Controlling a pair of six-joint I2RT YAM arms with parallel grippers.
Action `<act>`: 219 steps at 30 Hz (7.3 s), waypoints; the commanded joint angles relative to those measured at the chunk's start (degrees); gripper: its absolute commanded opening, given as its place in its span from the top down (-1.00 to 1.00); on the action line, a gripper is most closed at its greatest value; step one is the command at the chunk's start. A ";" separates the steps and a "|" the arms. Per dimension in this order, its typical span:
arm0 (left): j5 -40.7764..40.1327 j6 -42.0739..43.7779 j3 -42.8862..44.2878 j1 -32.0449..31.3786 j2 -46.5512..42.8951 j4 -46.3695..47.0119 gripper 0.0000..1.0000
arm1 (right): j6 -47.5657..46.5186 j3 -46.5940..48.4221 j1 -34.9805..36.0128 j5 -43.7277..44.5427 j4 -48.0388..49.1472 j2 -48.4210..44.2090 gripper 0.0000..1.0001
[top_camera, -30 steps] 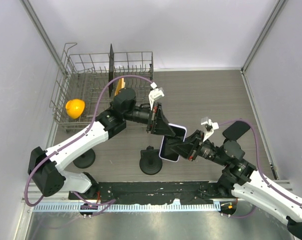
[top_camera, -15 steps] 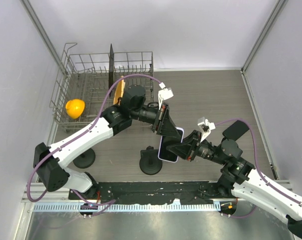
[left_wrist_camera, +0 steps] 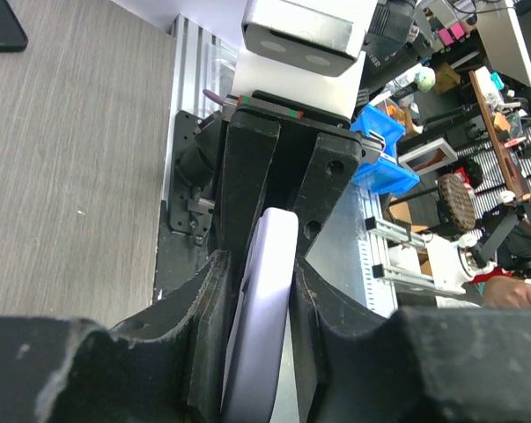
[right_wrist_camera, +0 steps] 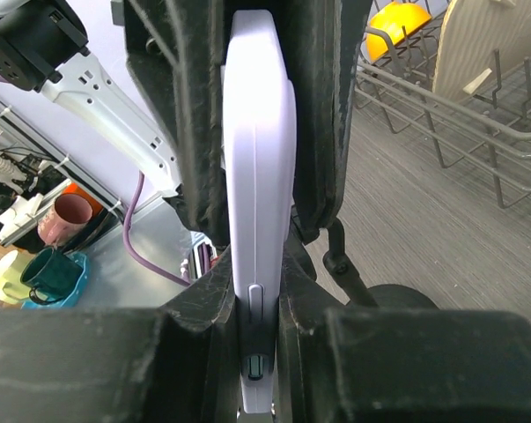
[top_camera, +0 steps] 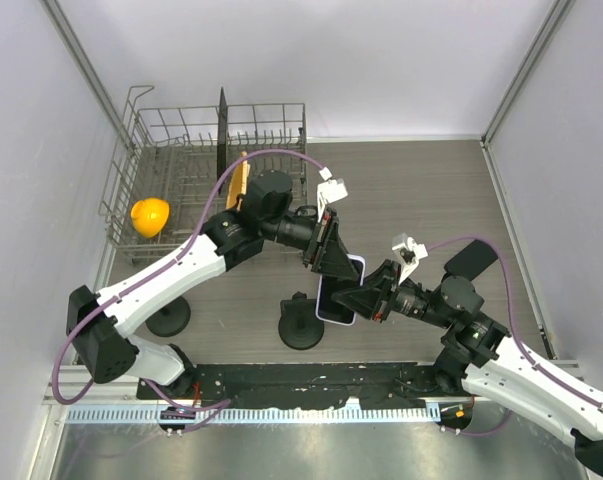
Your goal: Place the phone on the phone stand
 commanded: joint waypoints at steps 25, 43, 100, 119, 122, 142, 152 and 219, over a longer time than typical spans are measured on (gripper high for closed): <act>-51.04 5.47 13.00 -0.35 -16.99 -18.92 1.00 | -5.43 20.23 -0.08 14.89 -32.07 1.19 -0.58; -62.00 16.29 -5.98 -0.18 -30.28 -8.12 1.00 | 4.50 36.84 18.81 27.79 -48.27 24.06 -0.51; -35.14 13.57 -14.69 -0.18 -37.48 5.77 1.00 | -4.29 37.99 26.38 61.37 -41.24 32.59 0.99; -1.19 7.68 -19.95 -0.09 -31.95 23.15 1.00 | -9.03 41.77 15.12 29.64 -45.19 35.57 0.99; 1.54 8.99 -22.68 -0.18 -31.69 26.59 0.99 | -9.82 42.12 14.60 27.19 -45.02 37.42 0.99; 7.44 12.06 -26.99 -0.44 -22.46 39.96 1.00 | -12.81 40.63 11.26 15.49 -41.94 36.90 0.99; 6.20 23.22 -24.18 -0.36 -20.70 26.17 0.99 | -13.95 40.10 10.20 13.64 -42.20 37.51 0.99; -97.24 31.06 -32.97 -25.84 -24.56 24.49 1.00 | 47.57 39.26 55.82 91.69 -57.60 36.56 0.99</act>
